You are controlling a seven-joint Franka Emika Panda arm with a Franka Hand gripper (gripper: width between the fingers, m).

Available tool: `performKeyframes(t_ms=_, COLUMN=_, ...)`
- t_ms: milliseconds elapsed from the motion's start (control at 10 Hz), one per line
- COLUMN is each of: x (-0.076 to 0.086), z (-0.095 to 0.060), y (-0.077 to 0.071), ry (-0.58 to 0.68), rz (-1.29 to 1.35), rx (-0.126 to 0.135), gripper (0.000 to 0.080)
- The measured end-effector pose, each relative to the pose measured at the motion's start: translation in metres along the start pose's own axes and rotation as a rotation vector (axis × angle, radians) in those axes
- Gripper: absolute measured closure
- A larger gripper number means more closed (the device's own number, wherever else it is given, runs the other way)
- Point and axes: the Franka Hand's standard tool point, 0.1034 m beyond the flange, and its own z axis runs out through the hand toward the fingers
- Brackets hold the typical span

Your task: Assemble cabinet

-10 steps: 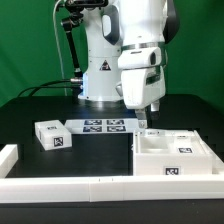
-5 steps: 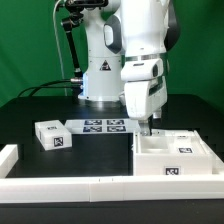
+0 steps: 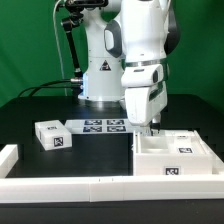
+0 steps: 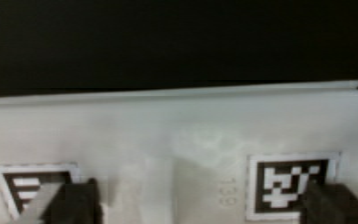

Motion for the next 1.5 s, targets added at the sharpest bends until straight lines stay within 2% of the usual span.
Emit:
performKeyframes(t_ms=100, x=0.0, z=0.0, y=0.0, ry=-0.001, rz=0.0, rx=0.001, gripper=0.0252)
performKeyframes(t_ms=200, x=-0.001, z=0.0, y=0.0, ry=-0.001, rz=0.002, rx=0.001, gripper=0.0433)
performKeyframes(t_ms=400, x=-0.001, z=0.001, y=0.0, ry=-0.001, rz=0.002, rx=0.002, gripper=0.0731)
performKeyframes(t_ms=800, x=-0.001, z=-0.001, y=0.001, ry=-0.001, rz=-0.001, rx=0.0, gripper=0.0731)
performKeyframes(t_ms=1000, x=-0.003, z=-0.013, y=0.002, ry=-0.027, rz=-0.075, rx=0.012, gripper=0.0731)
performKeyframes(t_ms=1200, x=-0.001, z=-0.024, y=0.005, ry=-0.042, rz=-0.1, rx=0.011, gripper=0.0731)
performKeyframes(t_ms=1300, x=-0.004, z=-0.03, y=0.008, ry=-0.061, rz=-0.121, rx=0.023, gripper=0.0731)
performKeyframes(t_ms=1500, x=-0.003, z=-0.04, y=0.023, ry=-0.088, rz=-0.148, rx=0.037, gripper=0.0729)
